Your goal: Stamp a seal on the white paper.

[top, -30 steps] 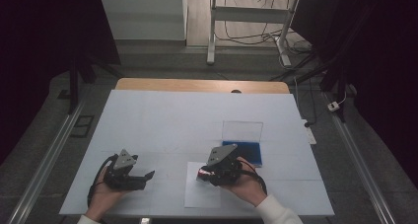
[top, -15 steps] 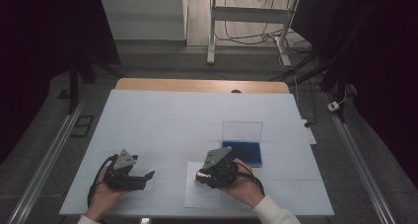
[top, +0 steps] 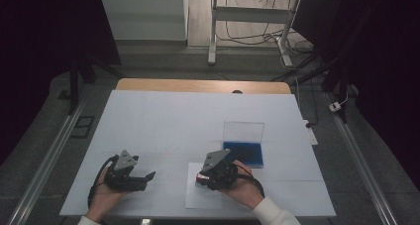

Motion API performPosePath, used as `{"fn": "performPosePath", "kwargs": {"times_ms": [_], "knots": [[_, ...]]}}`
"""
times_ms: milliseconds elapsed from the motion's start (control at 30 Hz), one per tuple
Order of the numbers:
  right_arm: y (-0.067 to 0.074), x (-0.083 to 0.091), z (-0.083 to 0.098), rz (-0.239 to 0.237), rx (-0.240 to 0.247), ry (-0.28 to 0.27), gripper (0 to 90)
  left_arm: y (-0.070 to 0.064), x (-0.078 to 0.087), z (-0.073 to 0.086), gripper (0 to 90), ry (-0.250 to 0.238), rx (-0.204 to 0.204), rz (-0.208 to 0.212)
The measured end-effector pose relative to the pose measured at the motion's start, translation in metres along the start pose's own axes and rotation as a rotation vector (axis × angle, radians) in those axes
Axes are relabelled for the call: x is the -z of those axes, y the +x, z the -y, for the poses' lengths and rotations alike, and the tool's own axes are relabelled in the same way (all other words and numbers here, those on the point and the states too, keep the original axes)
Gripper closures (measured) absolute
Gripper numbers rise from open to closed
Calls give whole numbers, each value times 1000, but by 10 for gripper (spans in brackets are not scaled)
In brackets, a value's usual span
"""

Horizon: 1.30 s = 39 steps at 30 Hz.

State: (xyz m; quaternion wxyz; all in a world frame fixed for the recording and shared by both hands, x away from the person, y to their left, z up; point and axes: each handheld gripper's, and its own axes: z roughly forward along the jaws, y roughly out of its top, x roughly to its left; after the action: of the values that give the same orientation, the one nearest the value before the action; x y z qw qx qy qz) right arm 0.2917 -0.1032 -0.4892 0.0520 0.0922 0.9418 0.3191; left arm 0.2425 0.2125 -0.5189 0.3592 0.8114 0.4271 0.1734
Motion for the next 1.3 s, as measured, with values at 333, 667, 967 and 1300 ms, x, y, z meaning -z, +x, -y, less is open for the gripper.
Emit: {"fn": "performPosePath", "kwargs": {"times_ms": [333, 667, 967, 1300], "knots": [[-1, -2, 2, 8, -4, 7, 693, 0, 0, 0, 172, 0, -1, 0], [-2, -3, 2, 9, 2, 11, 694, 0, 0, 0, 172, 4, -3, 0], [-3, -4, 2, 2, -11, 18, 698, 0, 0, 0, 172, 6, -5, 0], [0, -7, 3, 18, -5, 33, 702, -1, -1, 0, 172, 9, -5, 1]]}}
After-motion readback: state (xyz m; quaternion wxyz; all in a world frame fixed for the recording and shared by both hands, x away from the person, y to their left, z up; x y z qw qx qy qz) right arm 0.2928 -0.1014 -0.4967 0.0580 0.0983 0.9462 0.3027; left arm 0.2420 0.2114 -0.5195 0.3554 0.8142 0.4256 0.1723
